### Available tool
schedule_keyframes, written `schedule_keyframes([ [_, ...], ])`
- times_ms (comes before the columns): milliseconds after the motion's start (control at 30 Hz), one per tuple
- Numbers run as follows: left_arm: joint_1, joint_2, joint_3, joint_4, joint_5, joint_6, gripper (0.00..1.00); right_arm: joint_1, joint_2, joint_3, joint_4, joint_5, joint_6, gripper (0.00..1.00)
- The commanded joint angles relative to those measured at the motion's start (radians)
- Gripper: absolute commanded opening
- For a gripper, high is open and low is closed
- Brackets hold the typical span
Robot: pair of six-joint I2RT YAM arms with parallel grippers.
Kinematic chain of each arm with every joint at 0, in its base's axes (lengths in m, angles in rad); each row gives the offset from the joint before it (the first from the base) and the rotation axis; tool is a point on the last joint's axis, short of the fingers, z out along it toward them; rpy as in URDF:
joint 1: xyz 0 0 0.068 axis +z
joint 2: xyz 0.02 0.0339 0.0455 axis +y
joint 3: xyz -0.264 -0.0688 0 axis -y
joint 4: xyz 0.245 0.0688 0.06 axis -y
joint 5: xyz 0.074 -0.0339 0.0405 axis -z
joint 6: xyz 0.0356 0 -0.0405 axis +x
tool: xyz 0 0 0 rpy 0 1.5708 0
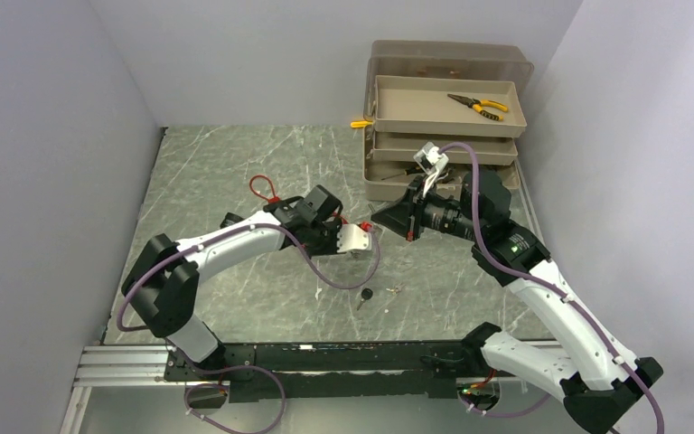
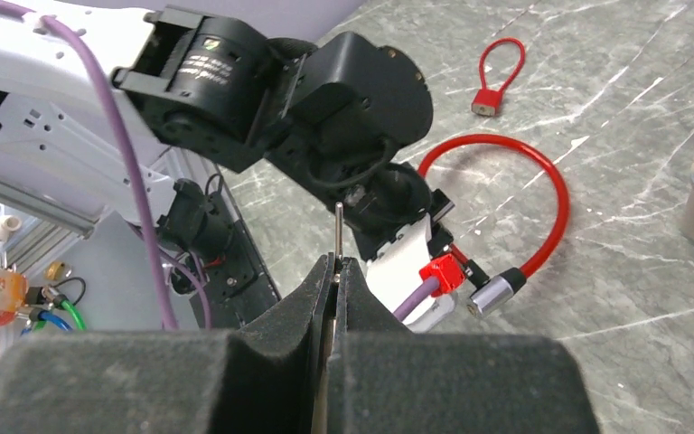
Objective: Unlock with the key
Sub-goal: Move the lock to the center of the board.
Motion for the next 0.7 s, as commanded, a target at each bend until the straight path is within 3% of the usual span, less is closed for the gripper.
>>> schedule_keyframes([
  [0,-0.07,-0.027,-0.002,-0.027,-0.15,-0.237,0.0,-0.005,-0.006,-0.004,0.052,-0.022,-0.005,0.0],
  [200,-0.078,-0.028,-0.039,-0.069,-0.209,-0.399,0.0,-0.005,-0.012,0.006,0.041,-0.022,-0.007,0.0],
  [400,-0.077,-0.084,-0.097,-0.043,-0.169,-0.525,0.0,-0.005,-0.003,0.001,0.047,-0.026,0.006,0.0],
  [667,-0.012,-0.013,-0.094,-0.027,-0.061,-0.609,0.12,-0.005,-0.011,-0.025,0.061,-0.011,0.011,0.0],
])
